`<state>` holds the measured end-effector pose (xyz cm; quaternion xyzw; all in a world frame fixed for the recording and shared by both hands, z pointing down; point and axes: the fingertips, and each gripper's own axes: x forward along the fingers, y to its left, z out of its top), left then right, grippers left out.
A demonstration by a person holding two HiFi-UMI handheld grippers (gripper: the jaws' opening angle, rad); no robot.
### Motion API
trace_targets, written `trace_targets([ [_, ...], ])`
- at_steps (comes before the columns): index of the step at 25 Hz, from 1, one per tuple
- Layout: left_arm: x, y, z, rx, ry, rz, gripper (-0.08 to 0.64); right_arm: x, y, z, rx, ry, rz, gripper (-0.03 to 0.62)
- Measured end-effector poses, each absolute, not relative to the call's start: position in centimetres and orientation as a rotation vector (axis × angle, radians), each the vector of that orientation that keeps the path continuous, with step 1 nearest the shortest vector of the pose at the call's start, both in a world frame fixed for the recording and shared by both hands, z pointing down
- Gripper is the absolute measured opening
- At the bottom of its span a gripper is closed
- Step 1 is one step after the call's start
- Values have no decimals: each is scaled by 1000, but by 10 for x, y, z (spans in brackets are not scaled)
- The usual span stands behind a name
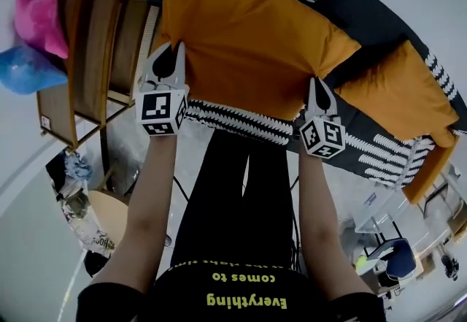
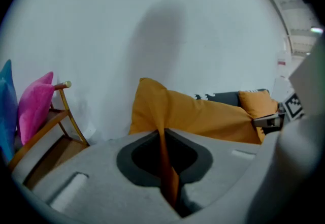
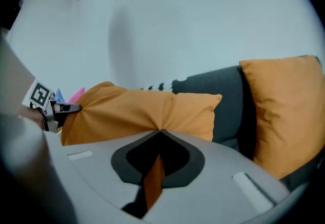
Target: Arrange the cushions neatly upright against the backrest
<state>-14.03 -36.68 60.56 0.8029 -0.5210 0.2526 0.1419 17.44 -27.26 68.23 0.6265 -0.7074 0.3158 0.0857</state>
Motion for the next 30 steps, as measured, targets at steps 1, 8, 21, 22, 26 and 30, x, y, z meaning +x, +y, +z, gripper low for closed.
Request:
trace_targets([
  [1,-136,-364,601,2312,-1510,676,15,184,-277,665,1910,-2132,887,15],
  [8,-97,-383,592,2382,-1486,418,15,235,-310,599,2058,-2178,586,15],
  [21,-72,-434,682,2347,-1422,646,81,262,-325,694,1820,-1990,756,38],
  [22,-74,-431,705,2275,-1404,706,81,261,-323,711,1761,-1966,820,47],
  [26,-82,-427,740,2123,-1418,709,83,255,-327,726,1687,-1985,901,54],
  [30,-82,-428,735,2139,-1426,774,151,257,-327,723,1688,-1974,861,70],
])
